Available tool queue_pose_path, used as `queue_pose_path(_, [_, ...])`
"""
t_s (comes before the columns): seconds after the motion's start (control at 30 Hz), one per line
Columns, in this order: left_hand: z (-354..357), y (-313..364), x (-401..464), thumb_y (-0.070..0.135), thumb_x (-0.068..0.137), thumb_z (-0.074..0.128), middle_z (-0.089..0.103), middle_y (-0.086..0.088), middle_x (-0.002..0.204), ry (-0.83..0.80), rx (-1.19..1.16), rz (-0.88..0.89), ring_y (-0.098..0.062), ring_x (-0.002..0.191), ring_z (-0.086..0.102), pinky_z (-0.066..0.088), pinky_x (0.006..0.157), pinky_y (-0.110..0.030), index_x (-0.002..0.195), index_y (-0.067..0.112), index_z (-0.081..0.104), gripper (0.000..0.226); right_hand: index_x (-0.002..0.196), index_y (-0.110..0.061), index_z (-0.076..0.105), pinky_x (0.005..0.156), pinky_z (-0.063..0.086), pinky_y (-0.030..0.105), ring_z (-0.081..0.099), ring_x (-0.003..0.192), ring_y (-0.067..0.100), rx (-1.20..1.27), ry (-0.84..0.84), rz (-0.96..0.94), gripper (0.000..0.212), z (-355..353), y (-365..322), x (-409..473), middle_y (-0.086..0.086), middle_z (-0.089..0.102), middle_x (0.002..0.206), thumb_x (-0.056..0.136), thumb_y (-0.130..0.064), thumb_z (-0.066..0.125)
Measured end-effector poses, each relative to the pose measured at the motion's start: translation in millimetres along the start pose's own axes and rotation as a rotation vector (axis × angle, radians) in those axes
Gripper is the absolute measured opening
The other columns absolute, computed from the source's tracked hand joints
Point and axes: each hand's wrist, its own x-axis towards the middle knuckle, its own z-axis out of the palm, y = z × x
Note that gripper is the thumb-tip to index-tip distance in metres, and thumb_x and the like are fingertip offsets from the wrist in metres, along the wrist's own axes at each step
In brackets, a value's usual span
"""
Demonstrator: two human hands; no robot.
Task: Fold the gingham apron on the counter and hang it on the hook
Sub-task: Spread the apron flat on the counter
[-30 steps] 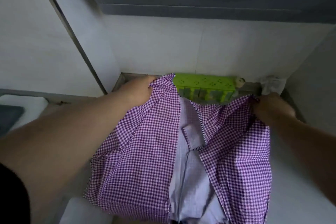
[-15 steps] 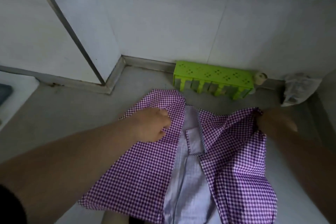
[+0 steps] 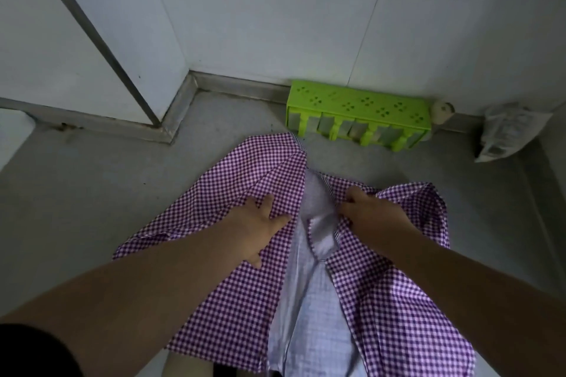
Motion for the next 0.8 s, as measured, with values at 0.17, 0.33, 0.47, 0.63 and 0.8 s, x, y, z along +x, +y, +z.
queue_pose_path(0.17, [1.7,-1.0,1.9,0.056,0.084,0.081,-0.023,-0.020,0.171,-0.014,0.013,0.010,-0.055,0.156,0.007,0.029,0.123,-0.064,0.165,0.040,-0.012,0.124,0.121,-0.017,0.064,0.088,0.051,0.039,0.066,0.109,0.037,0.531,0.101,0.443,0.028,-23.4,25.5,54.1,0.016,0.069,0.121,0.095,-0.020,0.055])
queue_pose_path(0.33, [1.5,-0.2,3.3,0.057,0.084,0.080,-0.025,-0.018,0.171,-0.042,0.008,-0.003,-0.053,0.157,0.005,0.032,0.121,-0.065,0.164,0.041,-0.014,0.124,0.146,-0.028,0.036,0.099,0.051,0.048,0.055,0.127,0.039,0.510,0.152,0.403,0.062,-34.9,12.6,56.2,0.010,0.031,0.155,0.091,-0.020,0.064])
queue_pose_path(0.47, [0.5,1.3,0.9,0.058,0.083,0.081,-0.026,-0.018,0.171,-0.035,0.000,0.003,-0.054,0.157,0.002,0.028,0.123,-0.064,0.164,0.040,-0.013,0.126,0.136,-0.031,0.056,0.099,0.052,0.045,0.060,0.123,0.025,0.181,0.020,-0.363,0.049,-11.9,-42.9,-15.5,-0.003,0.052,0.143,0.090,-0.014,0.055])
queue_pose_path(0.63, [2.6,1.9,2.1,0.062,0.081,0.080,-0.026,-0.019,0.171,-0.035,0.021,-0.006,-0.056,0.156,0.005,0.030,0.123,-0.064,0.164,0.039,-0.015,0.127,0.143,-0.026,0.049,0.091,0.057,0.042,0.054,0.132,0.025,0.106,-0.211,-0.708,0.057,12.5,-80.7,-74.0,0.004,0.044,0.153,0.091,-0.023,0.071])
queue_pose_path(0.8, [3.2,1.2,2.0,0.060,0.081,0.081,-0.026,-0.019,0.171,-0.030,0.006,-0.007,-0.055,0.156,0.005,0.029,0.123,-0.064,0.164,0.040,-0.013,0.127,0.122,-0.013,0.066,0.071,0.060,0.041,0.069,0.099,0.030,-0.113,-0.214,-0.726,0.029,14.5,-88.4,-66.9,0.007,0.058,0.128,0.094,-0.021,0.064])
